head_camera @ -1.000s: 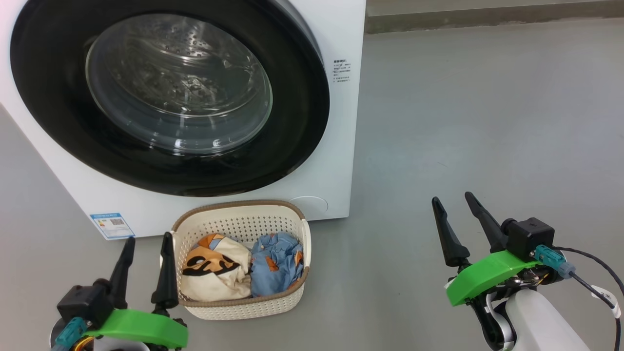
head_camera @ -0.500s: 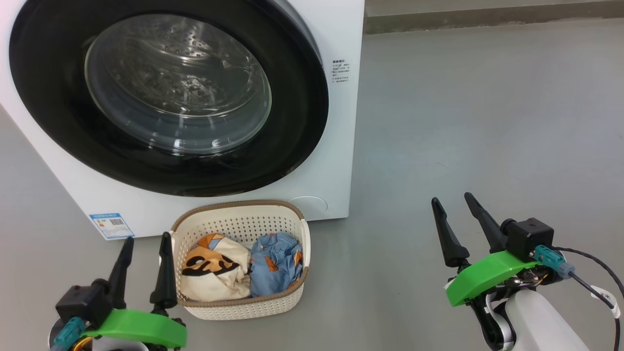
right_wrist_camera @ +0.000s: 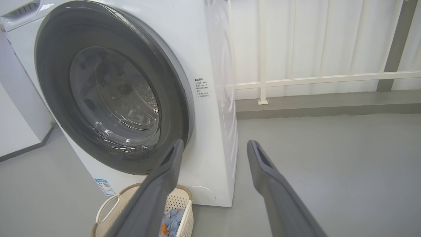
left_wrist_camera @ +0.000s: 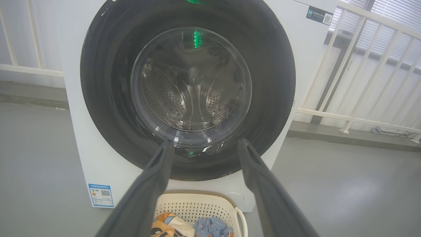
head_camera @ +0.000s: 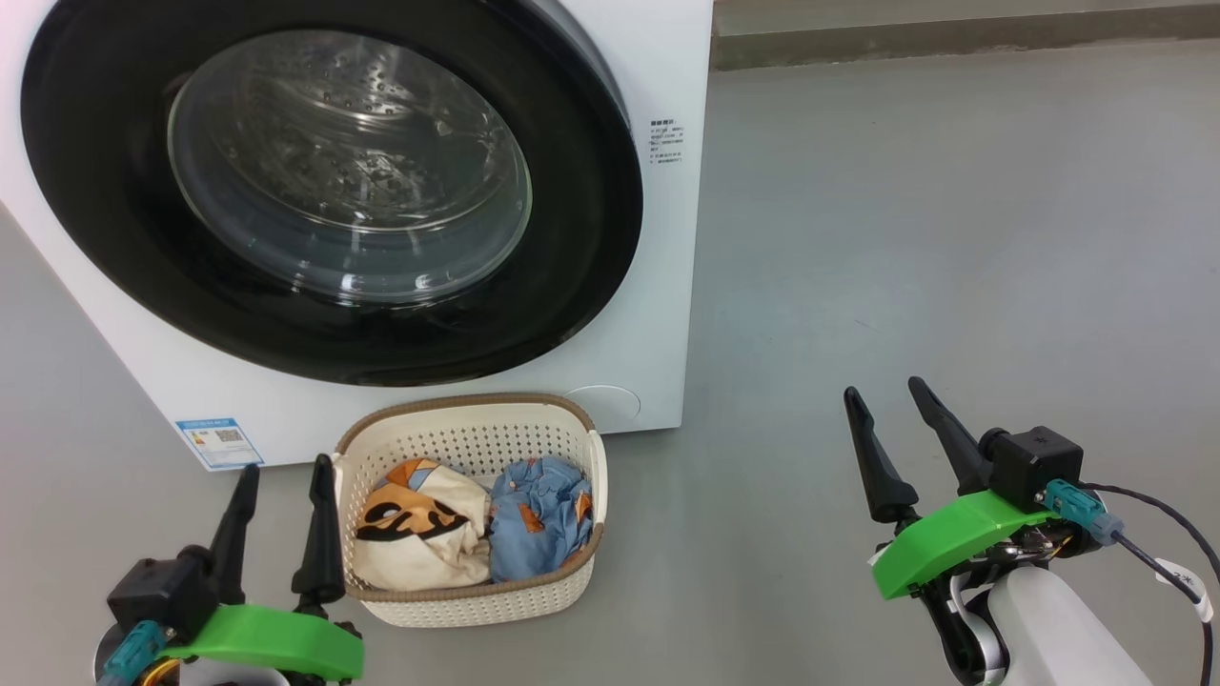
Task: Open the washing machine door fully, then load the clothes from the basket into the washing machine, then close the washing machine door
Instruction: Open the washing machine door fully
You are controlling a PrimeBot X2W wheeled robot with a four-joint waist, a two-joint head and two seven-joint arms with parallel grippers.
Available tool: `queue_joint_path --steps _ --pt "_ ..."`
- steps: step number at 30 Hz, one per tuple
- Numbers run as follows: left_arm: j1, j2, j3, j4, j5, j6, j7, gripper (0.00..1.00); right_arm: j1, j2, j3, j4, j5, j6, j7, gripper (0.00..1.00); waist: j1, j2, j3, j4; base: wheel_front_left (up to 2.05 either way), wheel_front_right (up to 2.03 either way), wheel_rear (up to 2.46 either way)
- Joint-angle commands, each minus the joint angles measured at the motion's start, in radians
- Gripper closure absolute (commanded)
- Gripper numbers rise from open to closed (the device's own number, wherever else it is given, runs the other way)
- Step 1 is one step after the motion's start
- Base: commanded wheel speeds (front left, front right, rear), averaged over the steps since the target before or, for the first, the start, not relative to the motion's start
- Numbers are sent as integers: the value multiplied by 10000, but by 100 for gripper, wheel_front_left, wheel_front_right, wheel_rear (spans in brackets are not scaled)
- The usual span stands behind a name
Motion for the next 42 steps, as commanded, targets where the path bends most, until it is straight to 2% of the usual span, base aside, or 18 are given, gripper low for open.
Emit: queue_joint_path --steps 1,31,33,34,35,37,38,39,42 --pt "-463 151 357 -193 159 -45 -92 0 -431 22 190 -191 45 58 -122 0 0 0 1 2 0 0 0" --pt "-343 5 518 -339 348 -77 -92 0 -752 -230 -18 -55 63 58 -122 0 0 0 153 205 0 0 0" --pt "-347 0 548 -378 368 -94 -92 0 -830 -267 -55 -25 84 58 -122 12 0 0 193 247 0 0 0" --pt "-349 4 567 -402 381 -100 -92 0 -878 -284 -70 -10 97 58 -122 24 0 0 224 267 0 0 0" --pt "-355 10 585 -426 394 -108 -92 0 -931 -298 -84 3 109 58 -122 45 0 0 260 287 0 0 0" --pt "-377 26 616 -475 414 -130 -92 0 -1056 -324 -116 21 138 58 -122 64 0 0 361 330 0 0 0" --pt "-395 37 631 -503 426 -145 -92 0 -1124 -337 -136 24 157 58 -122 88 0 0 412 352 0 0 0" --pt "-410 47 649 -533 440 -157 -92 0 -1186 -349 -158 23 179 58 -122 100 0 0 456 372 0 0 0" --pt "-450 71 716 -620 472 -198 -92 0 -1361 -383 -236 31 324 58 -122 100 0 0 599 438 0 0 0"
